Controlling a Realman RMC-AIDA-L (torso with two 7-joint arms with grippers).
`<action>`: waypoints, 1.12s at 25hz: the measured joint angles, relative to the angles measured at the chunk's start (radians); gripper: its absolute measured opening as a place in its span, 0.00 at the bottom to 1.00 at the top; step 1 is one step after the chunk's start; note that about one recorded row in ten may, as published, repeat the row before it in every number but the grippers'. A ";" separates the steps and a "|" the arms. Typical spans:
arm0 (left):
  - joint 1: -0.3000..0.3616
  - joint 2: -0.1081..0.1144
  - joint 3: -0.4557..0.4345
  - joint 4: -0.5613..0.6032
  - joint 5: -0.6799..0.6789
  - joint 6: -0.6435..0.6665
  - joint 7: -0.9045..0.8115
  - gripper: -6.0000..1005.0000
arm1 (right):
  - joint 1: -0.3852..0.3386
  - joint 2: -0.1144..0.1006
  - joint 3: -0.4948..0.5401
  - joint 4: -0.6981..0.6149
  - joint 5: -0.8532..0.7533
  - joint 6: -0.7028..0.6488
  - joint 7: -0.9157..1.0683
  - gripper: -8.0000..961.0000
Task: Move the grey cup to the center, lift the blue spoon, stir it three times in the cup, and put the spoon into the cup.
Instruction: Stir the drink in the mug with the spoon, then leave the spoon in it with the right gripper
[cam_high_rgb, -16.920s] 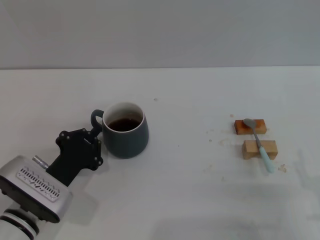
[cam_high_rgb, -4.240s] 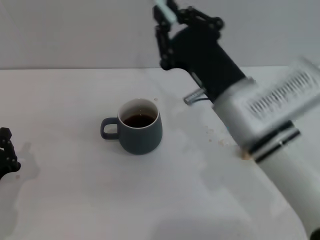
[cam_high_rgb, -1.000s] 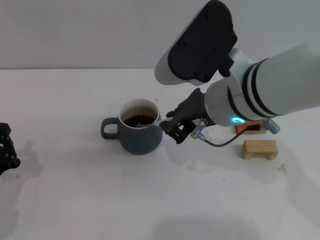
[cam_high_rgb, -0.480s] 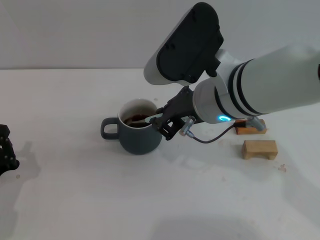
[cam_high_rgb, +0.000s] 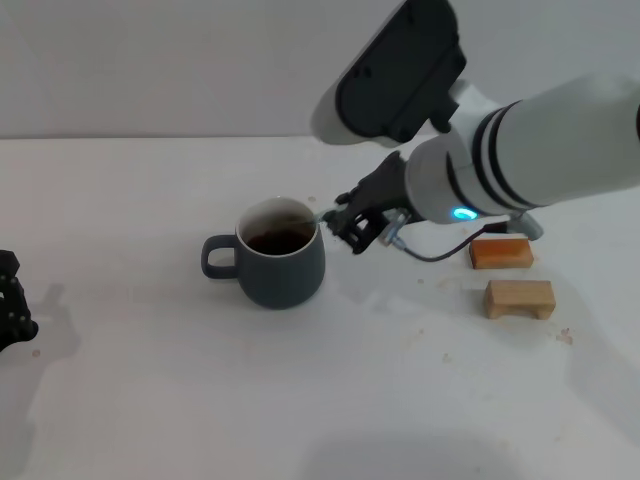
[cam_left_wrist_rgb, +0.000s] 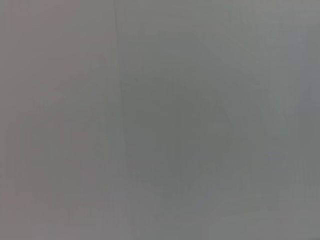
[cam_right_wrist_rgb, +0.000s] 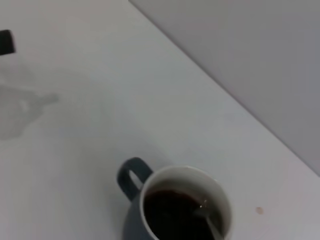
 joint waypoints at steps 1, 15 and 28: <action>0.000 0.000 0.000 0.000 0.000 0.000 0.000 0.00 | -0.001 0.000 0.005 0.000 -0.008 0.000 0.000 0.17; 0.000 0.000 0.002 0.001 0.000 0.000 0.000 0.00 | -0.023 0.003 -0.029 0.024 -0.004 0.023 0.002 0.17; 0.001 0.000 0.002 -0.003 0.000 0.000 0.000 0.00 | 0.001 0.004 -0.050 -0.001 0.011 -0.038 0.002 0.17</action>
